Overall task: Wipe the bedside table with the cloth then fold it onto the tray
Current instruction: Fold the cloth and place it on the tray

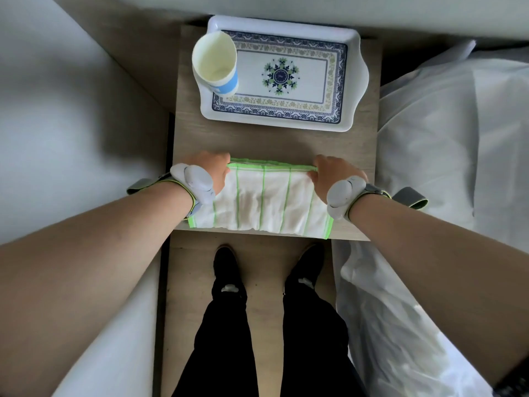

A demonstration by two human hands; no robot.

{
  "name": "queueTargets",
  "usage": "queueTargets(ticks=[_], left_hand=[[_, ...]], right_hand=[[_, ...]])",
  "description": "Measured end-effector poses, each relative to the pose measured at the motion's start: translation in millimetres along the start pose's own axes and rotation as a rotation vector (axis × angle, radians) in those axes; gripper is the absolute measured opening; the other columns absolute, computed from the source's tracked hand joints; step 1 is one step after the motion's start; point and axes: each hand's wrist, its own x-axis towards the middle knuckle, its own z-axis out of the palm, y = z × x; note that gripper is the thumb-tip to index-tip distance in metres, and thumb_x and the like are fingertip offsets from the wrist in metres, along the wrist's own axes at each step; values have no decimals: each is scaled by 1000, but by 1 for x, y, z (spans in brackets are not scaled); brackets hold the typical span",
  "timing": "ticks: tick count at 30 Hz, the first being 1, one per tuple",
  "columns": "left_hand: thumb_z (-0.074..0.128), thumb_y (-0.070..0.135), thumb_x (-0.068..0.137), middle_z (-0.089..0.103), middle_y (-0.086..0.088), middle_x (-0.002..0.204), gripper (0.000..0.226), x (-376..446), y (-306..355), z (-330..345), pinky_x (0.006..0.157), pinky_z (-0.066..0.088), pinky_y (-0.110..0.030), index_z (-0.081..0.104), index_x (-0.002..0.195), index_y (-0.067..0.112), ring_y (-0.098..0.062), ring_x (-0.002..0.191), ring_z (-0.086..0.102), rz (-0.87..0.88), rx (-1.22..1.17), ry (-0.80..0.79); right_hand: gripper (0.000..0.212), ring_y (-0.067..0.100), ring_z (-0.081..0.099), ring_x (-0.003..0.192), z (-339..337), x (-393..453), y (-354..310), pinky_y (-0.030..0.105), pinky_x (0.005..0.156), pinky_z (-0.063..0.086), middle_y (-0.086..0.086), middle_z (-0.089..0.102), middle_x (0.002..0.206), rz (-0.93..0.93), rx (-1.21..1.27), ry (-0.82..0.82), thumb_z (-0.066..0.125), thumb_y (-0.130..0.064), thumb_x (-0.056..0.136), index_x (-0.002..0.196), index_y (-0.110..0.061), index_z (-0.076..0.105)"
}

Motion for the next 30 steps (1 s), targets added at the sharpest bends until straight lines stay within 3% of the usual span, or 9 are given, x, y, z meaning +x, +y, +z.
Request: queueTargets(ticks=[5, 12, 15, 19, 21, 23, 26, 28, 30], left_hand=[[40, 17, 96, 63, -21, 95, 19, 7, 0, 5, 61, 32, -32, 52, 101, 4, -35, 79, 55, 4, -29, 32], [40, 19, 97, 61, -23, 102, 23, 11, 9, -1, 63, 31, -34, 52, 102, 1, -39, 91, 56, -32, -26, 33], [48, 14, 90, 55, -21, 111, 19, 4, 11, -3, 72, 37, -39, 53, 105, 3, -39, 98, 53, -62, -5, 158], [50, 4, 76, 52, -19, 120, 34, -9, 19, 8, 86, 38, -46, 55, 109, 4, -36, 107, 48, 102, 71, 306], [52, 13, 78, 47, -19, 132, 40, -18, 29, 17, 94, 38, -49, 52, 118, 6, -38, 116, 45, 220, 25, 302], [49, 28, 85, 33, -18, 146, 51, -25, 44, 30, 104, 31, -51, 40, 132, 10, -37, 132, 32, 295, -27, 219], [41, 45, 89, -2, -6, 157, 70, -29, 66, 53, 115, 9, -52, 8, 145, 21, -30, 144, -2, 285, -47, 75], [38, 52, 89, -17, -3, 156, 77, -32, 75, 66, 115, 2, -51, -8, 145, 26, -28, 143, -13, 255, -29, 27], [38, 55, 88, -23, -3, 154, 81, -33, 78, 75, 115, 0, -51, -14, 144, 27, -29, 142, -17, 222, -32, 14]], right_hand=[[25, 34, 53, 106, -1, 5, 1, 36, 73, 37, 11, 58, 115, 1, 7, -21, 41, -26, 94, 112, -12, 50], [25, 36, 51, 108, -5, 4, -1, 35, 77, 39, 15, 51, 118, -3, 40, -49, 40, -18, 94, 112, -6, 52], [27, 35, 52, 107, -5, 3, -3, 36, 78, 41, 15, 45, 121, 34, 47, -26, 44, -18, 93, 115, -5, 51], [39, 32, 47, 113, -2, -1, 0, 37, 76, 40, 11, 43, 126, 119, 15, 22, 49, -33, 91, 121, -9, 44], [45, 31, 43, 116, -2, -2, 2, 38, 72, 37, 10, 44, 126, 137, -32, 5, 47, -41, 91, 123, -11, 42], [46, 31, 41, 118, -2, -1, 5, 39, 74, 39, 10, 45, 125, 131, -47, -10, 46, -44, 91, 122, -12, 45], [42, 33, 40, 117, -1, 3, 9, 41, 84, 43, 12, 47, 122, 93, 21, -22, 46, -40, 89, 119, -12, 51], [37, 35, 49, 107, -2, 6, 11, 38, 79, 44, 14, 54, 116, 79, 114, -41, 47, -39, 89, 114, -12, 53], [27, 33, 54, 85, -4, 8, 14, 34, 67, 41, 14, 61, 99, 95, 201, -50, 49, -41, 88, 96, -15, 51]])
